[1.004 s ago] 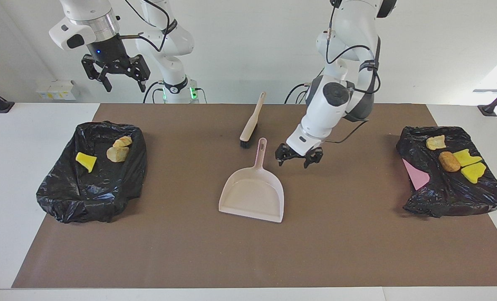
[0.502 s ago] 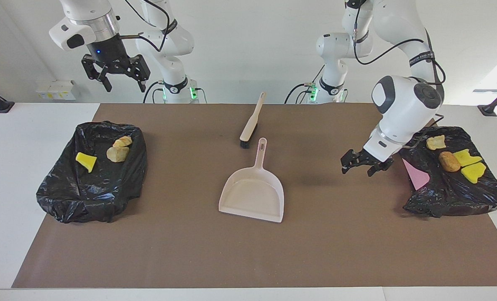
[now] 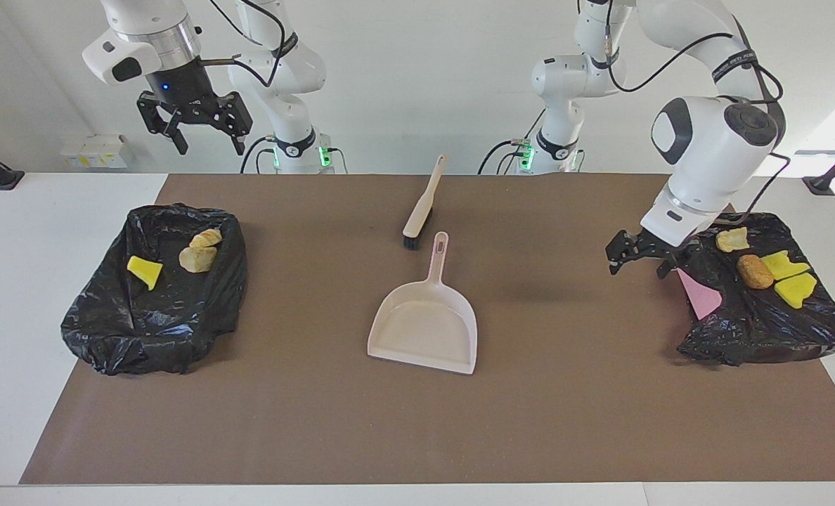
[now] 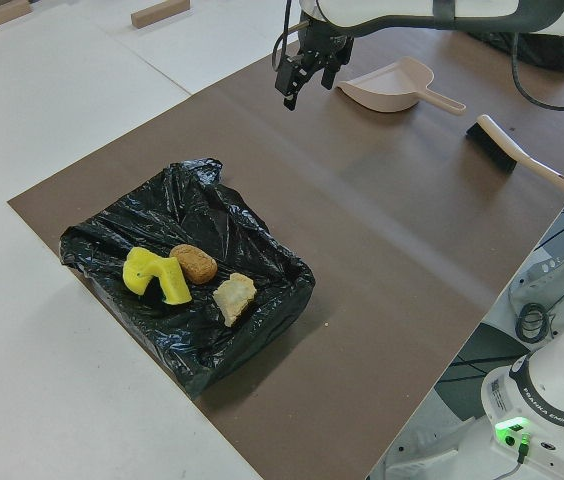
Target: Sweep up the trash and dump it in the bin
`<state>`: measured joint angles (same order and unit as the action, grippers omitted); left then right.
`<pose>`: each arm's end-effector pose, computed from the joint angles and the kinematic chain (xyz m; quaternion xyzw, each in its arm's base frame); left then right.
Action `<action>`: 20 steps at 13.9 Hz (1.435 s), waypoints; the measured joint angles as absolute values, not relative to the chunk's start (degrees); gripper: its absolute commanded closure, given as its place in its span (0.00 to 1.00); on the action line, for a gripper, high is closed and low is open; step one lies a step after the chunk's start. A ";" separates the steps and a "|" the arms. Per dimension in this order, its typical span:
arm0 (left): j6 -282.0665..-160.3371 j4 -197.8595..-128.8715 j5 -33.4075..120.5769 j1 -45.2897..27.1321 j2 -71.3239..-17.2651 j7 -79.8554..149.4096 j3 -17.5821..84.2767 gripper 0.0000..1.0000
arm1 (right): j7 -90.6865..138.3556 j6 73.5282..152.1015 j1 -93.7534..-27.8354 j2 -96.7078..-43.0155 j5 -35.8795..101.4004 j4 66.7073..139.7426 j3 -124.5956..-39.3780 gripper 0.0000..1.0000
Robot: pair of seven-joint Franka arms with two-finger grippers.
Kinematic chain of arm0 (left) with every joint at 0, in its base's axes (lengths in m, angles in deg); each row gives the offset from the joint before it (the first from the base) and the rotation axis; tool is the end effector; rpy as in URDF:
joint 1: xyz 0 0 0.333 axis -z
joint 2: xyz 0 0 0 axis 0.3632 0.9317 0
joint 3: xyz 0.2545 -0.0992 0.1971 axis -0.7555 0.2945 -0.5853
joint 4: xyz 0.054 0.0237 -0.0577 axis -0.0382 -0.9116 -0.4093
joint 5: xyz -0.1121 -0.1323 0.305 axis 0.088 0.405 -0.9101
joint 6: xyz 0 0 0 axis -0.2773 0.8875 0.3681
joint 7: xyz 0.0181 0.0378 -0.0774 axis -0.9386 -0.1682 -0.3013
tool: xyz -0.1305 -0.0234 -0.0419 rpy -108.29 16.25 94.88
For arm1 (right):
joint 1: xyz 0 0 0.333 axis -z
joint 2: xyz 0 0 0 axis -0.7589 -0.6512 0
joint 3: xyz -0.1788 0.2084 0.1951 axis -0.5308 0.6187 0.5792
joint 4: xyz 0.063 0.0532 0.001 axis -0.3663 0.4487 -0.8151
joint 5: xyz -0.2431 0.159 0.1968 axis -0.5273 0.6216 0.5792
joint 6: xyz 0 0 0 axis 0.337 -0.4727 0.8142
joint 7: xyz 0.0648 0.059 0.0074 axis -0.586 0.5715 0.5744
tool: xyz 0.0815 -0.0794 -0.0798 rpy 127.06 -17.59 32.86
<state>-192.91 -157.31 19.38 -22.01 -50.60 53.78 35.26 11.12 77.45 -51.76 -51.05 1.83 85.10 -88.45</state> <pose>0.5480 -0.0412 0.5113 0.9974 -0.0649 0.0286 0.0113 0.4747 0.0253 0.6658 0.9999 -0.0135 0.0009 0.0033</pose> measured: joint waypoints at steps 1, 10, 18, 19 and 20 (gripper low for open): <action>-190.97 -156.41 19.35 -22.47 -50.98 53.78 35.23 0.00 | 11.12 77.45 -51.76 -51.05 1.83 85.10 -88.45 0.00; -180.12 -151.20 18.40 -23.82 -53.36 53.79 34.68 0.00 | 11.12 77.45 -51.69 -51.05 1.83 85.10 -88.50 0.00; -177.54 -151.37 18.40 -23.82 -55.59 53.74 34.68 0.00 | 11.12 77.45 -51.67 -51.05 1.83 85.10 -88.50 0.00; -177.58 -151.37 18.41 -23.82 -55.58 53.74 34.68 0.00 | 11.12 77.45 -51.67 -51.05 1.83 85.10 -88.50 0.00; -177.69 -151.36 18.43 -23.82 -55.58 53.75 34.70 0.00 | 11.12 77.45 -51.67 -51.05 1.83 85.10 -88.50 0.00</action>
<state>-177.69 -151.36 18.43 -23.82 -55.58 53.75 34.70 11.12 77.45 -51.67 -51.05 1.83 85.10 -88.50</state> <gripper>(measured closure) 0.000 0.000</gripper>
